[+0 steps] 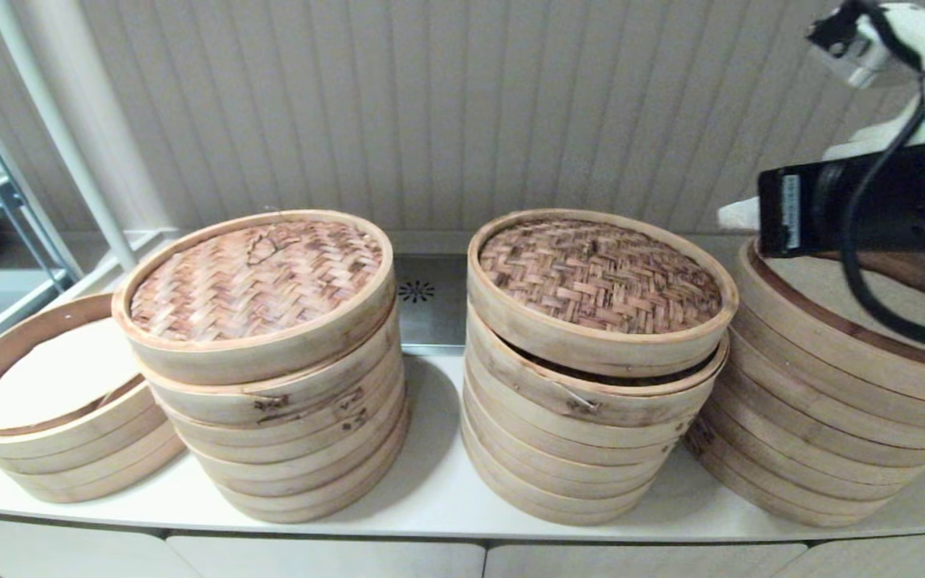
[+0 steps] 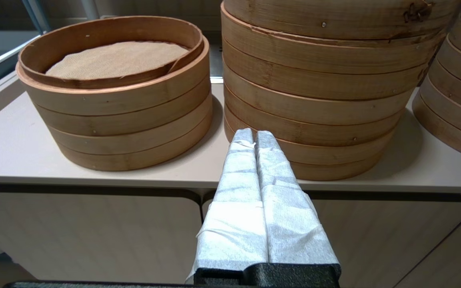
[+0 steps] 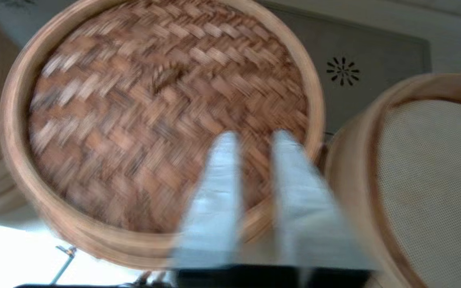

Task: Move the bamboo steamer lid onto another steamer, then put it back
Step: Pick up the steamer

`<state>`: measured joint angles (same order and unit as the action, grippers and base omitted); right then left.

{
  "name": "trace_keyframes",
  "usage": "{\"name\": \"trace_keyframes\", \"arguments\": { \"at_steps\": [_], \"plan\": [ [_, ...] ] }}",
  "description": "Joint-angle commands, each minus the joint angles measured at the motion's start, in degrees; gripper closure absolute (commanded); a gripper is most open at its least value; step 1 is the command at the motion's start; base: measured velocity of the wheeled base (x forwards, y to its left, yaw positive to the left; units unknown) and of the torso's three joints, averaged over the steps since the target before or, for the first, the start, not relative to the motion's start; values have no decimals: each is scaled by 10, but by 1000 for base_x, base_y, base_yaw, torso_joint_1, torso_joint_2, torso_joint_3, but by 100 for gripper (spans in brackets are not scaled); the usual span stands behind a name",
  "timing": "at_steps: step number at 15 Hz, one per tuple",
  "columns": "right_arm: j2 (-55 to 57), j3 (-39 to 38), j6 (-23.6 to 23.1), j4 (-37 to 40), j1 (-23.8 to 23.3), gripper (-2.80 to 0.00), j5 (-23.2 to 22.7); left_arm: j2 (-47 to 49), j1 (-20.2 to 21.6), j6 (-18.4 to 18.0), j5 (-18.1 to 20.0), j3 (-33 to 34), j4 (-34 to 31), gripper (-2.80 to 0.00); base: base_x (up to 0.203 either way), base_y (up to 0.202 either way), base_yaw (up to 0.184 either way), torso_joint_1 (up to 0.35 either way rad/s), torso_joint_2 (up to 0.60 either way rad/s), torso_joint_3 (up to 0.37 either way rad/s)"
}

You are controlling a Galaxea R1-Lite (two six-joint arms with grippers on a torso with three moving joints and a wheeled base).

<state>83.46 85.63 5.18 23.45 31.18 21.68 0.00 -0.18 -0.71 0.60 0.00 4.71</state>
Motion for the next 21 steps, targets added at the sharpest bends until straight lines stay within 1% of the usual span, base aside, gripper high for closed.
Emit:
{"name": "trace_keyframes", "arguments": {
  "at_steps": [1,2,4,6,8,10,12,16,18,21],
  "plan": [
    [76,35,7,0,16,-280,34,1,0,0,0,20,0,0,0,0,0,0,0,0],
    [99,53,13,0,18,-280,49,1,0,0,0,20,0,0,0,0,0,0,0,0],
    [129,73,26,-3,24,-280,59,1,0,0,0,20,0,0,0,0,0,0,0,0],
    [164,83,37,-30,28,-280,65,1,0,0,0,20,0,0,0,0,0,0,0,0],
    [193,89,40,-67,29,-280,72,1,0,0,0,20,0,0,0,0,0,0,0,0],
    [215,99,41,-88,33,-280,78,1,0,0,0,20,0,0,0,0,0,0,0,0],
    [229,109,50,-89,34,-280,88,1,0,0,0,20,0,0,0,0,0,0,0,0],
    [232,112,57,-89,34,-280,88,1,0,0,0,20,0,0,0,0,0,0,0,0],
    [233,110,62,-89,33,0,88,1,0,0,0,20,0,0,0,0,0,0,0,0],
    [232,99,79,-89,33,0,88,1,0,-1,1,19,0,0,0,0,0,0,0,0]
  ]
}}
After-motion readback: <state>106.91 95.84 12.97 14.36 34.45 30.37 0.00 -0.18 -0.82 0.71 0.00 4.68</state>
